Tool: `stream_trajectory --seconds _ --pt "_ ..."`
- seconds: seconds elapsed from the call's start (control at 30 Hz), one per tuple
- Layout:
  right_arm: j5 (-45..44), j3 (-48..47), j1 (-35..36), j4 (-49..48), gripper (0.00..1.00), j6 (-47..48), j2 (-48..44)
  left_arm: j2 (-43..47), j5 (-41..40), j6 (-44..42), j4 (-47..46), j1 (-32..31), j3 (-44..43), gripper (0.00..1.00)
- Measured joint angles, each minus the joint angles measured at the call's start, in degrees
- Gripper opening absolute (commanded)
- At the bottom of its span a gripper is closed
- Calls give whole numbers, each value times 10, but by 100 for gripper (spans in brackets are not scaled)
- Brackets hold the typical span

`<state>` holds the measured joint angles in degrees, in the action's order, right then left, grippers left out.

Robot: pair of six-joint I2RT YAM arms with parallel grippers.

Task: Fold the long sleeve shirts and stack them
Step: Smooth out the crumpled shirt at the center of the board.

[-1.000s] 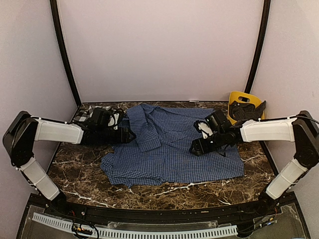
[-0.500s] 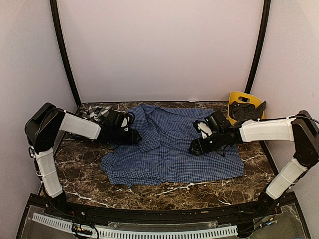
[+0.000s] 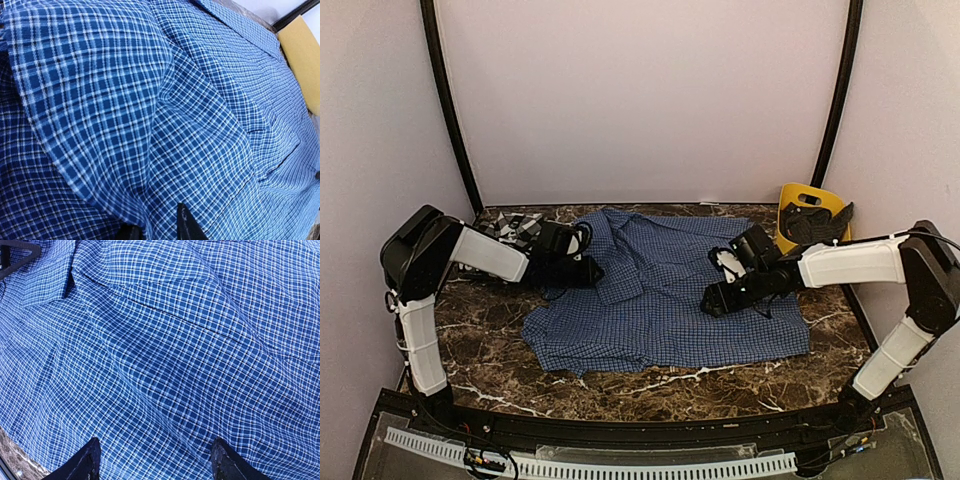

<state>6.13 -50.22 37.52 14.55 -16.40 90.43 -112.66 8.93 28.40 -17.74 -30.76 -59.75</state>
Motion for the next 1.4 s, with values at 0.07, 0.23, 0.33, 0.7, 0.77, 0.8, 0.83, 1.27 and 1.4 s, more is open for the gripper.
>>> stream_trajectory --seconds 0.07,0.23,0.33,0.7,0.77,0.8,0.83,1.27,1.4 --pt "-2 1 0 0 72 0 3 -1 0 0 -10 0 0 6" --pt "-7 5 0 0 72 0 3 -2 0 -3 -29 0 -4 0" --pt "-12 5 0 0 72 0 3 -2 0 -5 -31 1 -19 0" --pt "-86 4 -5 36 72 -6 -7 -2 3 -40 22 44 -185 0" --pt "-94 2 -9 41 72 -7 -13 -6 3 -48 38 57 -231 0" --pt "-97 0 -11 43 72 -7 -16 -12 3 -52 47 63 -261 0" --pt "-100 -2 -12 45 72 -8 -18 -22 3 -55 50 70 -293 0" --pt "-108 -7 -16 53 72 -9 -19 -140 -21 -80 120 91 -386 44" --pt "-110 -7 -16 55 72 -9 -20 -124 -14 -74 122 91 -323 64"
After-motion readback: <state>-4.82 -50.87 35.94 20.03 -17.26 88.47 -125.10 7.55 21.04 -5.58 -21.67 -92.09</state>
